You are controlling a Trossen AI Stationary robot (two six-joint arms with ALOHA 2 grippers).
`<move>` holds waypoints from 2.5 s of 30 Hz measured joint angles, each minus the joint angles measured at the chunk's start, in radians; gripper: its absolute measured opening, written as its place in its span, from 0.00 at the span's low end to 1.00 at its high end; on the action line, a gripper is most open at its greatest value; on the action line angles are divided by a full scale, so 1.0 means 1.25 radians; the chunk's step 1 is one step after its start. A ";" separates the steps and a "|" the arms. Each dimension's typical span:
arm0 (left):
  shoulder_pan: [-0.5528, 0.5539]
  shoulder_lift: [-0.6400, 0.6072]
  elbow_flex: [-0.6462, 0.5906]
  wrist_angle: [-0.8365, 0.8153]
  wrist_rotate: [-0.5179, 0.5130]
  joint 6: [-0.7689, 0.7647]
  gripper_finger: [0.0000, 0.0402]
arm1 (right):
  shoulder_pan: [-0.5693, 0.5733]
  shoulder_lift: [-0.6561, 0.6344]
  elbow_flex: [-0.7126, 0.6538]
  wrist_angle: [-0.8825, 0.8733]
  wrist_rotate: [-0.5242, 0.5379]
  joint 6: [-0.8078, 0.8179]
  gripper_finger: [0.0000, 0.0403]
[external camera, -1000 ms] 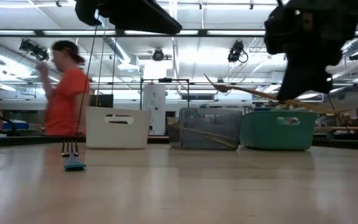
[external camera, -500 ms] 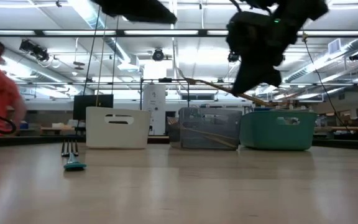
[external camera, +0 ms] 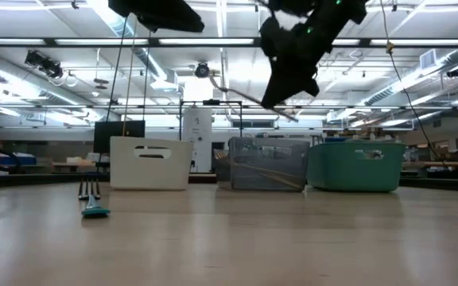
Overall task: Sort silverware by color (type)
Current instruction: Put the gold fork into the black bin, then put the blue fork into the green bin
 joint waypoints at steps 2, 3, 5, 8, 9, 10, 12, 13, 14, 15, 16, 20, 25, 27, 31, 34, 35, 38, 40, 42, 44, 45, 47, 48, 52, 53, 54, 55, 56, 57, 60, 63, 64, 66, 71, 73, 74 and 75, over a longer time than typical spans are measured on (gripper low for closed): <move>0.002 0.004 0.000 -0.009 0.000 -0.003 0.29 | -0.021 0.019 0.000 0.012 0.001 -0.027 0.07; 0.002 0.004 -0.001 -0.011 0.000 -0.003 0.29 | -0.031 0.028 0.000 0.018 0.003 -0.036 0.07; 0.002 0.004 0.000 -0.003 0.000 -0.003 0.29 | -0.047 0.042 0.000 0.028 0.021 -0.049 0.07; 0.002 0.004 0.000 -0.008 0.000 -0.004 0.29 | -0.069 0.067 0.000 0.031 0.040 -0.054 0.07; 0.002 0.004 0.000 -0.009 0.000 -0.004 0.29 | -0.075 0.075 0.000 0.032 0.040 -0.054 0.07; 0.002 0.004 0.000 -0.009 0.000 -0.003 0.29 | -0.079 0.083 0.000 0.033 0.041 -0.054 0.07; 0.002 0.004 0.000 -0.009 -0.001 -0.003 0.29 | -0.083 0.098 0.000 0.031 0.041 -0.054 0.07; 0.002 0.004 0.000 -0.009 -0.008 -0.002 0.29 | -0.084 0.107 0.000 0.031 0.040 -0.054 0.07; 0.002 0.004 0.000 -0.008 -0.021 -0.002 0.29 | -0.084 0.116 0.000 0.029 0.040 -0.054 0.07; 0.002 0.004 0.000 -0.007 -0.037 -0.002 0.29 | -0.085 0.124 0.000 0.026 0.041 -0.054 0.07; 0.002 0.004 0.000 -0.008 -0.053 -0.002 0.29 | -0.085 0.132 0.000 0.027 0.040 -0.051 0.07; 0.002 0.004 0.000 -0.010 -0.084 -0.001 0.29 | -0.087 0.162 0.000 0.023 0.040 -0.041 0.07; 0.002 0.004 0.000 -0.011 -0.085 -0.001 0.29 | -0.095 0.193 0.000 0.012 0.040 -0.020 0.07; 0.001 0.004 0.000 -0.011 -0.084 -0.001 0.29 | -0.099 0.203 0.000 0.008 0.040 -0.014 0.07; 0.001 0.004 0.000 -0.011 -0.084 -0.001 0.29 | -0.111 0.213 0.000 -0.003 0.039 0.005 0.07; 0.001 0.004 0.000 -0.012 -0.084 -0.001 0.29 | -0.122 0.219 0.000 -0.008 0.032 0.022 0.07; 0.001 0.004 0.000 -0.011 -0.084 -0.001 0.29 | -0.126 0.220 0.000 -0.012 0.026 0.023 0.07; 0.001 0.004 0.000 -0.018 -0.084 -0.003 0.29 | -0.134 0.222 0.001 -0.013 0.006 0.024 0.09; 0.001 0.004 0.000 -0.018 -0.084 -0.004 0.29 | -0.135 0.222 0.001 -0.011 0.006 0.024 0.12; 0.001 0.004 0.000 -0.019 -0.084 -0.003 0.29 | -0.135 0.219 0.000 -0.013 0.006 0.020 0.17; 0.001 0.004 0.000 -0.024 -0.084 -0.003 0.29 | -0.135 0.213 0.001 -0.021 0.000 0.013 0.22; 0.001 0.004 0.000 -0.025 -0.083 -0.003 0.29 | -0.136 0.210 0.004 -0.028 -0.005 0.008 0.24; 0.001 0.004 0.000 -0.027 -0.081 -0.001 0.29 | -0.136 0.200 0.019 -0.044 -0.005 -0.003 0.29; 0.001 0.004 0.000 -0.028 -0.081 0.000 0.29 | -0.135 0.192 0.028 -0.053 -0.005 -0.004 0.31; 0.001 0.004 0.000 -0.036 -0.077 0.021 0.29 | -0.127 0.162 0.060 -0.097 -0.004 -0.009 0.37; 0.002 0.004 0.000 -0.042 -0.064 0.022 0.29 | -0.122 0.152 0.065 -0.106 -0.004 -0.010 0.38; 0.002 0.004 0.000 -0.047 -0.044 0.023 0.29 | -0.116 0.138 0.068 -0.105 -0.002 -0.011 0.38; 0.002 0.004 0.000 -0.054 -0.019 0.027 0.29 | -0.108 0.123 0.070 -0.101 0.003 -0.012 0.39; 0.002 0.004 0.000 -0.062 0.007 0.035 0.29 | -0.098 0.109 0.070 -0.099 0.013 -0.012 0.39; 0.002 0.004 0.000 -0.070 0.034 0.037 0.29 | -0.087 0.096 0.071 -0.099 0.027 -0.014 0.39; 0.002 0.008 0.000 -0.093 0.101 0.037 0.29 | -0.047 0.071 0.070 -0.094 0.056 -0.021 0.39; 0.001 0.018 0.000 -0.119 0.131 0.037 0.29 | 0.000 0.058 0.071 -0.065 0.063 -0.021 0.39; 0.002 0.028 0.001 -0.117 0.141 0.037 0.29 | 0.017 0.059 0.071 -0.060 0.062 -0.021 0.39; 0.000 0.047 -0.001 -0.138 0.164 0.040 0.29 | 0.048 0.062 0.070 -0.048 0.062 -0.019 0.39; -0.001 0.118 0.000 -0.164 0.213 0.043 0.29 | 0.119 0.069 0.070 -0.025 0.063 -0.002 0.39; 0.000 0.138 0.000 -0.201 0.214 0.043 0.29 | 0.145 0.069 0.070 -0.026 0.063 0.007 0.39; 0.004 0.146 -0.001 -0.226 0.215 0.042 0.29 | 0.158 0.069 0.070 -0.022 0.068 0.014 0.39; 0.008 0.157 -0.001 -0.235 0.220 0.042 0.29 | 0.172 0.069 0.070 -0.024 0.075 0.019 0.38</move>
